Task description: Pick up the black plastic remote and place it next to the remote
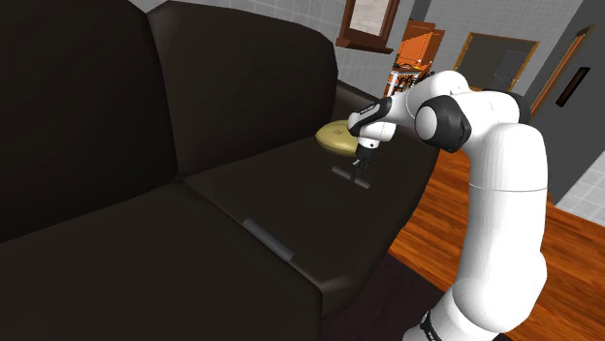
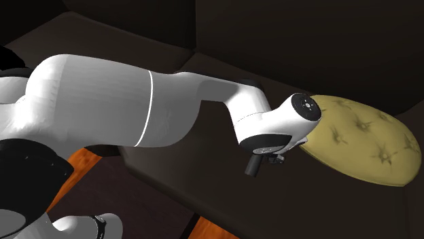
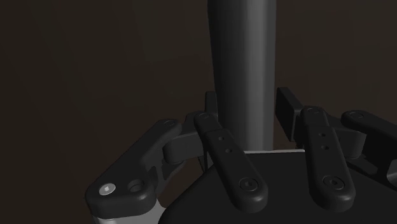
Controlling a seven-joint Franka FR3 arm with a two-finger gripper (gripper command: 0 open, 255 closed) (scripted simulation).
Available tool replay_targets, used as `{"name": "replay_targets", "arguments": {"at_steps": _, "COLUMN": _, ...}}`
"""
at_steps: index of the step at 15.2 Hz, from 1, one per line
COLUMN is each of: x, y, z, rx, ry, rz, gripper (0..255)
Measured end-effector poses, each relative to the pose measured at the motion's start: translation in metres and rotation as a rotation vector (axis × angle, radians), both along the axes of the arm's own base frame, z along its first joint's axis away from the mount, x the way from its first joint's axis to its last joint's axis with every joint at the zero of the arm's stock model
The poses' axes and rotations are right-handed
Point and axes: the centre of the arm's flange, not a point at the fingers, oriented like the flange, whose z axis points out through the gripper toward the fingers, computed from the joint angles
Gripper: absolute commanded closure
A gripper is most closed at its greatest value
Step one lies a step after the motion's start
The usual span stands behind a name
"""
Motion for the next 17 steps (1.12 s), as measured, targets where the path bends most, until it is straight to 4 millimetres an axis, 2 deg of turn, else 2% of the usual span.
{"name": "replay_targets", "arguments": {"at_steps": 5, "x": 0.000, "y": 0.000, "z": 0.008, "rx": 0.002, "ry": 0.002, "rz": 0.001, "gripper": 255}}
{"name": "replay_targets", "arguments": {"at_steps": 17, "x": 0.000, "y": 0.001, "z": 0.072, "rx": 0.002, "ry": 0.002, "rz": 0.001, "gripper": 255}}
